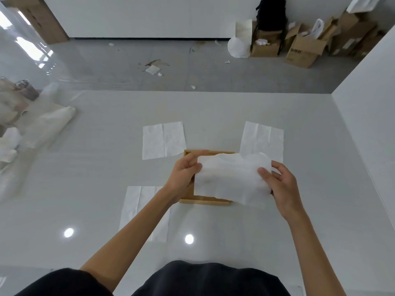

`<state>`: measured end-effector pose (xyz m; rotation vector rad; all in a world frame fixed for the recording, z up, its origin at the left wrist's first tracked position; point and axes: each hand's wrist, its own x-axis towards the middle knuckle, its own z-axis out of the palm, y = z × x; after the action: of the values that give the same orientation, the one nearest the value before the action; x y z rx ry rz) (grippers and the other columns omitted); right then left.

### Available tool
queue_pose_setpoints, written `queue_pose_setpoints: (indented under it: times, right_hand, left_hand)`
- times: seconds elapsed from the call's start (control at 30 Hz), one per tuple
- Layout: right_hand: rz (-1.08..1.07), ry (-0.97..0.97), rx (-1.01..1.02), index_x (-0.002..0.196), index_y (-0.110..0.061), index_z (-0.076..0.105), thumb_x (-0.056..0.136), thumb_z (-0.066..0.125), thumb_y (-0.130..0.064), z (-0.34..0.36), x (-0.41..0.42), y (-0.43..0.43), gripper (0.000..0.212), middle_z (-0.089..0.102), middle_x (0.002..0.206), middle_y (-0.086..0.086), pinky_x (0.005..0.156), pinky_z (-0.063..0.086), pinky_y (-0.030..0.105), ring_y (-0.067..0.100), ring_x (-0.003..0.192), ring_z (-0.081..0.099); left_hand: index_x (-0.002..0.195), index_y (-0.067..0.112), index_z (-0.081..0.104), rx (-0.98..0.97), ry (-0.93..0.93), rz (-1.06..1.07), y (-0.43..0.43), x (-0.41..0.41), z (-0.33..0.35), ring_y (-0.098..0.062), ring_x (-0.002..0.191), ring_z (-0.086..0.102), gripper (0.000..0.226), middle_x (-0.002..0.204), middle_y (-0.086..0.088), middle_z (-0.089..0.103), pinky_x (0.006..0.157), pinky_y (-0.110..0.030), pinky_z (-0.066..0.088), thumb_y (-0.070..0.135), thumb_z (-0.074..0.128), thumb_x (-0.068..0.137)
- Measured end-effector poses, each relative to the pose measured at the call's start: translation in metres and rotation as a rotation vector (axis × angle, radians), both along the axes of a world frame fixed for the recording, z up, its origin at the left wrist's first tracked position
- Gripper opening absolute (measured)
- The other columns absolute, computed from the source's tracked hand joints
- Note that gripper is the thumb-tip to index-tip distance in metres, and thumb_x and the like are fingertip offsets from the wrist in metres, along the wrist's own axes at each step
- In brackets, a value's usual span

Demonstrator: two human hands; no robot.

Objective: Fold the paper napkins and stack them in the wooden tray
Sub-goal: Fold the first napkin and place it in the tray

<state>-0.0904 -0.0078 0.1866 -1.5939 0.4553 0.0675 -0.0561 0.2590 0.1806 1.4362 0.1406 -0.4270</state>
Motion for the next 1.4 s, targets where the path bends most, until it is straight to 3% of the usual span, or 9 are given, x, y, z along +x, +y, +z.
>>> queue_pose_setpoints:
  times: [0.2, 0.4, 0.5, 0.63, 0.77, 0.9, 1.0, 1.13, 1.4]
  right_hand:
    - [0.069, 0.023, 0.065, 0.113, -0.017, 0.066, 0.092, 0.069, -0.01, -0.002, 0.019, -0.011, 0.023, 0.075, 0.111, 0.001, 0.08, 0.057, 0.047, 0.03, 0.103, 0.071]
    - [0.078, -0.098, 0.12, 0.088, -0.025, 0.072, 0.091, 0.063, 0.002, 0.001, 0.041, -0.019, 0.029, 0.073, 0.1, 0.0, 0.086, 0.05, 0.044, 0.028, 0.1, 0.067]
    - [0.079, -0.207, 0.113, 0.069, -0.026, 0.072, 0.087, 0.052, 0.014, 0.004, 0.05, -0.025, 0.048, 0.071, 0.106, 0.002, 0.086, 0.048, 0.045, 0.028, 0.106, 0.064]
    - [0.114, -0.339, 0.028, 0.051, -0.024, 0.058, 0.079, 0.039, 0.024, 0.011, 0.061, -0.031, 0.059, 0.071, 0.103, -0.005, 0.08, 0.043, 0.033, 0.016, 0.102, 0.063]
    - [0.105, -0.412, -0.014, 0.052, -0.026, 0.061, 0.078, 0.04, 0.025, 0.013, 0.069, -0.032, 0.061, 0.072, 0.101, -0.002, 0.079, 0.046, 0.028, 0.015, 0.099, 0.064]
    - [0.081, -0.423, 0.011, 0.07, -0.021, 0.068, 0.086, 0.048, 0.02, 0.017, 0.07, -0.038, 0.049, 0.073, 0.105, -0.002, 0.084, 0.052, 0.029, 0.017, 0.103, 0.066]
    - [0.079, -0.327, 0.126, 0.092, -0.017, 0.067, 0.095, 0.053, 0.011, 0.016, 0.069, -0.043, 0.031, 0.074, 0.108, -0.004, 0.083, 0.055, 0.027, 0.016, 0.104, 0.068]
    - [0.073, -0.27, 0.155, 0.082, -0.019, 0.065, 0.095, 0.051, 0.011, 0.012, 0.068, -0.045, 0.036, 0.077, 0.103, -0.001, 0.079, 0.056, 0.028, 0.02, 0.104, 0.07]
    - [0.073, -0.182, 0.08, 0.087, -0.017, 0.069, 0.096, 0.052, 0.006, 0.001, 0.059, -0.032, 0.03, 0.075, 0.095, -0.005, 0.075, 0.055, 0.023, 0.014, 0.092, 0.069]
  left_hand:
    - [0.139, 0.031, 0.054, 0.049, -0.009, 0.009, 0.003, 0.01, 0.009, -0.024, 0.099, 0.068, 0.057, 0.117, -0.023, 0.069, 0.088, -0.042, 0.06, -0.007, 0.055, 0.096]
    - [0.149, 0.03, 0.043, 0.047, -0.091, 0.097, -0.014, 0.017, 0.014, -0.015, 0.094, 0.072, 0.064, 0.097, -0.002, 0.078, 0.08, -0.029, 0.059, -0.006, 0.053, 0.097]
    - [0.151, 0.031, 0.04, 0.074, -0.208, 0.131, -0.022, 0.022, 0.02, -0.016, 0.089, 0.071, 0.067, 0.083, 0.002, 0.076, 0.089, -0.033, 0.056, -0.007, 0.052, 0.096]
    - [0.15, 0.019, 0.039, 0.106, -0.396, 0.203, -0.03, 0.032, 0.026, -0.011, 0.088, 0.069, 0.068, 0.075, 0.003, 0.072, 0.106, -0.015, 0.04, -0.019, 0.044, 0.093]
    - [0.12, 0.014, 0.066, 0.049, -0.408, 0.254, -0.036, 0.037, 0.028, -0.013, 0.098, 0.066, 0.04, 0.096, 0.002, 0.071, 0.089, -0.024, 0.05, -0.012, 0.049, 0.095]
    - [0.082, 0.023, 0.074, -0.024, -0.279, 0.257, -0.037, 0.041, 0.027, -0.023, 0.113, 0.062, 0.045, 0.115, 0.006, 0.07, 0.077, -0.028, 0.052, -0.011, 0.047, 0.094]
    - [0.082, 0.018, 0.072, -0.017, -0.258, 0.272, -0.037, 0.044, 0.029, -0.027, 0.107, 0.063, 0.04, 0.112, -0.005, 0.07, 0.069, -0.025, 0.052, -0.012, 0.048, 0.093]
    - [0.082, 0.019, 0.074, 0.032, -0.253, 0.277, -0.033, 0.045, 0.027, -0.03, 0.112, 0.064, 0.039, 0.112, -0.004, 0.072, 0.076, -0.032, 0.053, -0.01, 0.05, 0.092]
    - [0.09, 0.011, 0.077, 0.04, -0.184, 0.238, -0.018, 0.033, 0.022, -0.018, 0.107, 0.068, 0.031, 0.114, -0.001, 0.074, 0.074, -0.02, 0.054, -0.008, 0.054, 0.096]
